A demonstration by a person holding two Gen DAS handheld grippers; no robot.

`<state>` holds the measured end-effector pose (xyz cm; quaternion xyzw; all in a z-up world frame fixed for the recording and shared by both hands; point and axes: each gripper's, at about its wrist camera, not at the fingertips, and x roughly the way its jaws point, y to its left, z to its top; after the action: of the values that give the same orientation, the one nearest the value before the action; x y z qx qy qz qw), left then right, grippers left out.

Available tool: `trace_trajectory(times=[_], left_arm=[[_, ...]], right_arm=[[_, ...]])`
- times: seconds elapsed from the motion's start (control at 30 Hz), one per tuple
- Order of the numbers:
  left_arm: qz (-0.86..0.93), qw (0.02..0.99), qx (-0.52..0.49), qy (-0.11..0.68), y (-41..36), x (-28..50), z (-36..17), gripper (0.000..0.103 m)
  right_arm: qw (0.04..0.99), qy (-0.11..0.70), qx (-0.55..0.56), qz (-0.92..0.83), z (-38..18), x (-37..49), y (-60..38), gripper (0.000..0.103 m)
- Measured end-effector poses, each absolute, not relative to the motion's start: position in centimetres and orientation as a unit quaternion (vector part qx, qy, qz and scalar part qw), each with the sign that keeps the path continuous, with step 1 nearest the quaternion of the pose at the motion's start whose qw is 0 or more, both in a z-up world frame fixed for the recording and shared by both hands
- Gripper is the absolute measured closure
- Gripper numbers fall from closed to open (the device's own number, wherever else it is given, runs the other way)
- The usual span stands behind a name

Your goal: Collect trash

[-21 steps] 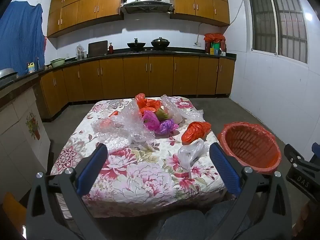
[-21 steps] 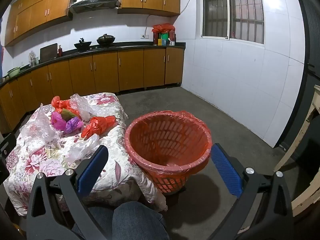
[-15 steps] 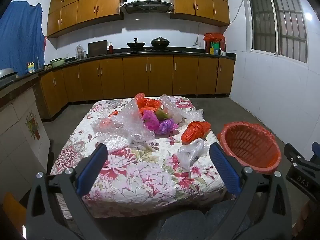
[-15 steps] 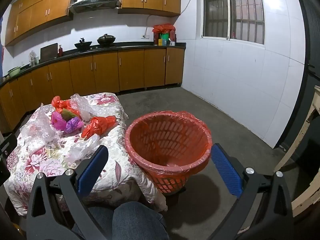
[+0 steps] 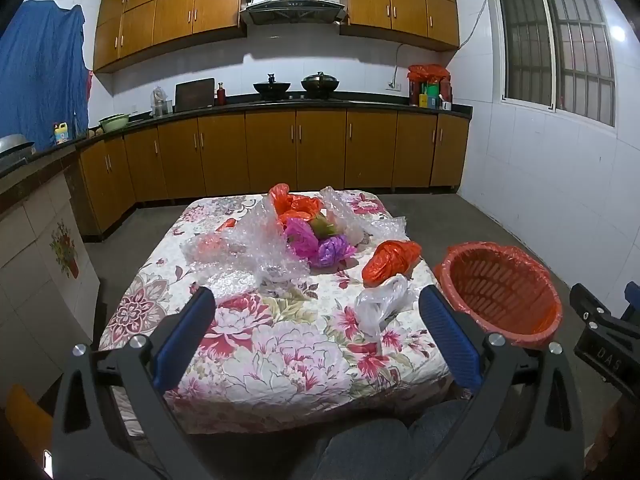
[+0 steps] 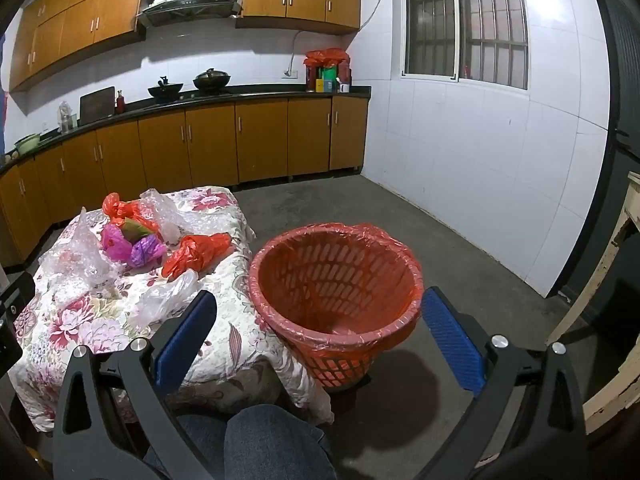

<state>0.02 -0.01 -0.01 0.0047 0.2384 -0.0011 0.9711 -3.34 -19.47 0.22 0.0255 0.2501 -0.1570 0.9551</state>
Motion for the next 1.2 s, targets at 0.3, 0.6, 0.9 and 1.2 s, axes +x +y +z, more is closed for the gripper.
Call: trace_trajectory(times=[0.3, 0.6, 0.9, 1.2], left_arm=[[-0.001, 0.971, 0.004, 0.239, 0.0, 0.03, -0.01, 0.004], [-0.001, 0.971, 0.004, 0.238, 0.02, -0.27, 0.06, 0.004], [-0.001, 0.971, 0.004, 0.24, 0.0, 0.03, -0.02, 0.004], [-0.001, 0.971, 0.005, 0.241, -0.02, -0.12, -0.01, 0.004]], right_arm=[[0.955, 0.25, 0.025, -0.157, 0.16, -3.31, -19.43, 0.002], [0.955, 0.25, 0.026, -0.157, 0.19, -3.35, -19.51, 0.002], [0.955, 0.25, 0.025, -0.157, 0.13, -3.34, -19.49, 0.002], [0.954, 0.252, 0.027, -0.158, 0.01, -3.32, -19.56, 0.002]])
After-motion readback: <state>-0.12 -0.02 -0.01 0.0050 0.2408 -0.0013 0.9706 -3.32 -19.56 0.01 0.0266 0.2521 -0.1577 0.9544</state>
